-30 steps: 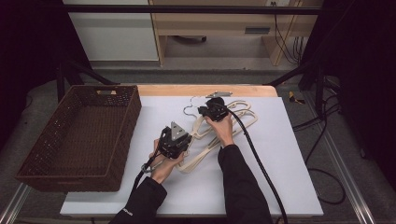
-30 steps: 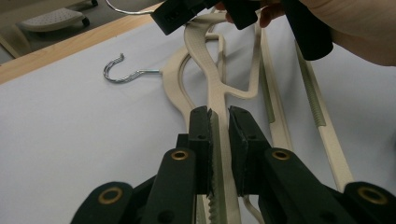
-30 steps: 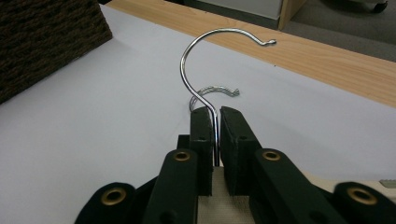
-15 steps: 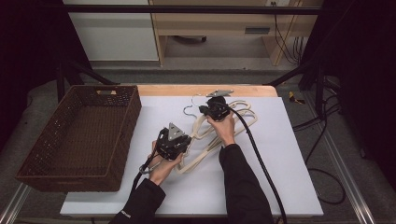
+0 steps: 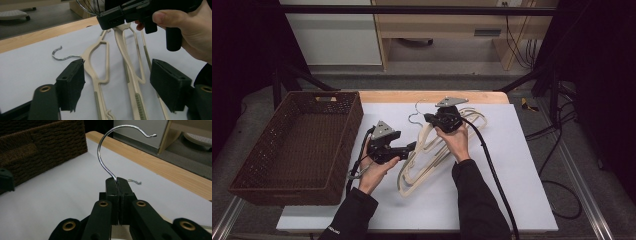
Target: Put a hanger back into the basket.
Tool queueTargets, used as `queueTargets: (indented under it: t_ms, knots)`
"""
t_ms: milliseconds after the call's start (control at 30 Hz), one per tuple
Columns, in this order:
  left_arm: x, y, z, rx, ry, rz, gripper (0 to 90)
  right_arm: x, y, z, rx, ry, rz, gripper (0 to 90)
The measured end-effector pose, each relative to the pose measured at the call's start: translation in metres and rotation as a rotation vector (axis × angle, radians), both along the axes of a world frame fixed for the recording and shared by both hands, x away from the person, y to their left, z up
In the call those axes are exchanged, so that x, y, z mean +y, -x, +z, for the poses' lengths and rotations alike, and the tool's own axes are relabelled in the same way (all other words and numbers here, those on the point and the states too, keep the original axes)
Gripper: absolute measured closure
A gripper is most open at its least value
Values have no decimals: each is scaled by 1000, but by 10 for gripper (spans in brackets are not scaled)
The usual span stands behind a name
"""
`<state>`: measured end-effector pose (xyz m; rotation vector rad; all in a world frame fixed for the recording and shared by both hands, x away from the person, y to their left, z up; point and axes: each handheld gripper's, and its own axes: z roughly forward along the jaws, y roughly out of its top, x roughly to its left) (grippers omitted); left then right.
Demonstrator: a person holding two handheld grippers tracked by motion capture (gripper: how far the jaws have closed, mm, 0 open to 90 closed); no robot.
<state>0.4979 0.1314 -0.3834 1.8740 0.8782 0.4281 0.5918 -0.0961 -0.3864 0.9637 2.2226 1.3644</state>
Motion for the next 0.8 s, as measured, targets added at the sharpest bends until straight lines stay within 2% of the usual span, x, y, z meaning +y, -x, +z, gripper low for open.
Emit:
queueTargets:
  t_ms: [100, 167, 233, 300, 400, 467, 567, 600, 633, 800]
  knots:
    - [-9, -3, 2, 14, -2, -27, 235, -3, 5, 3, -13, -6, 10, 897]
    - [-16, -5, 3, 29, -23, -46, 198, -6, 9, 6, -22, -17, 19, 897]
    - [-25, -8, 2, 48, -39, -62, 197, -9, 14, 9, -37, -30, 19, 896]
    - [-32, -12, 2, 79, -35, -87, 219, -11, 19, 11, -45, -36, 25, 897]
    - [-42, -18, 3, 101, -51, -98, 300, -15, 26, 14, -65, -36, 33, 897]
    - [-48, -21, 4, 129, -41, -121, 387, -17, 30, 16, -76, -32, 44, 897]
    - [-55, -23, 5, 143, -55, -130, 471, -19, 36, 20, -91, -40, 53, 896]
    - [-57, -25, 6, 151, -48, -130, 513, -20, 40, 21, -102, -42, 65, 897]
    - [-57, -26, 6, 163, -35, -131, 513, -20, 40, 21, -102, -42, 65, 897]
    - [-61, -29, 9, 178, -11, -149, 650, -22, 46, 23, -112, -58, 79, 896]
